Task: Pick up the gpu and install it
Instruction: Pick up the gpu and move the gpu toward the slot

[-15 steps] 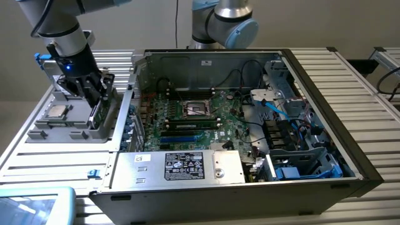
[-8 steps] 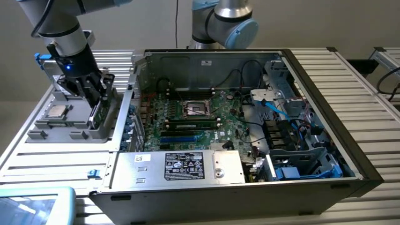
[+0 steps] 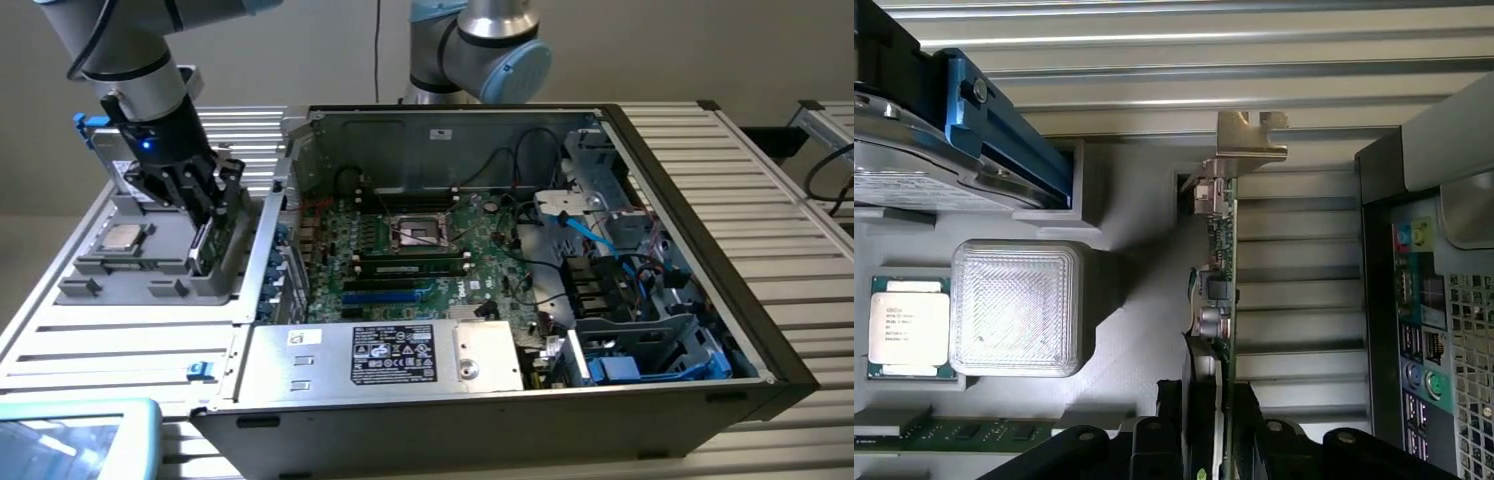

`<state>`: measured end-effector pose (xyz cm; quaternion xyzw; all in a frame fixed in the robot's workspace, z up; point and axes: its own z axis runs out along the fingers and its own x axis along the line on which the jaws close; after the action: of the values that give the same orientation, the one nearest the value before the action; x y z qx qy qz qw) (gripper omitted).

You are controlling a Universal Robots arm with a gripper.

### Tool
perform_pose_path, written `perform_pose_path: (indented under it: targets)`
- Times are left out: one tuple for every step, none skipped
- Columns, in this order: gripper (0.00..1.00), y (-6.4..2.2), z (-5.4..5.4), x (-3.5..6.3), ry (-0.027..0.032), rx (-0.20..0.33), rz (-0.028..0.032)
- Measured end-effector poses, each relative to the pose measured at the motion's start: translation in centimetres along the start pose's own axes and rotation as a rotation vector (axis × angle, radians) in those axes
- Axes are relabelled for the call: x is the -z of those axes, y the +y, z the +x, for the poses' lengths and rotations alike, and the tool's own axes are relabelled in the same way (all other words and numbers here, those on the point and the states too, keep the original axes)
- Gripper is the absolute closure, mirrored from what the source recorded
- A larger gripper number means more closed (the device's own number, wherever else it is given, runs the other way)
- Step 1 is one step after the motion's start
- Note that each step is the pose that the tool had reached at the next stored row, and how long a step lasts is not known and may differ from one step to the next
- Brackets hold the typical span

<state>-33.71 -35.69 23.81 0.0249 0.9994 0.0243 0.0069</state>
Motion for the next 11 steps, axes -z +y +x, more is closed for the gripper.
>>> perform_pose_path:
  targets:
    - [0.69, 0.00, 0.00, 0.00, 0.0007, 0.000, -0.0001]
    - [0.69, 0.00, 0.00, 0.00, 0.0009, 0.000, 0.0000]
    - [0.73, 0.00, 0.00, 0.00, 0.0009, 0.000, 0.0000]
    - [0.73, 0.00, 0.00, 0.00, 0.0010, 0.000, 0.0000]
    - [0.73, 0.00, 0.00, 0.00, 0.0010, 0.000, 0.0000]
    - [0.73, 0.00, 0.00, 0.00, 0.0010, 0.000, -0.0001]
    - [0.73, 0.00, 0.00, 0.00, 0.0010, 0.000, 0.0000]
    - [0.73, 0.00, 0.00, 0.00, 0.0010, 0.000, -0.0001]
    - [0.73, 0.00, 0.00, -0.01, 0.0009, 0.000, -0.0001]
    - [0.73, 0.00, 0.00, -0.01, 0.0009, 0.000, -0.0001]
    - [0.73, 0.00, 0.00, 0.00, 0.0009, 0.000, 0.0000]
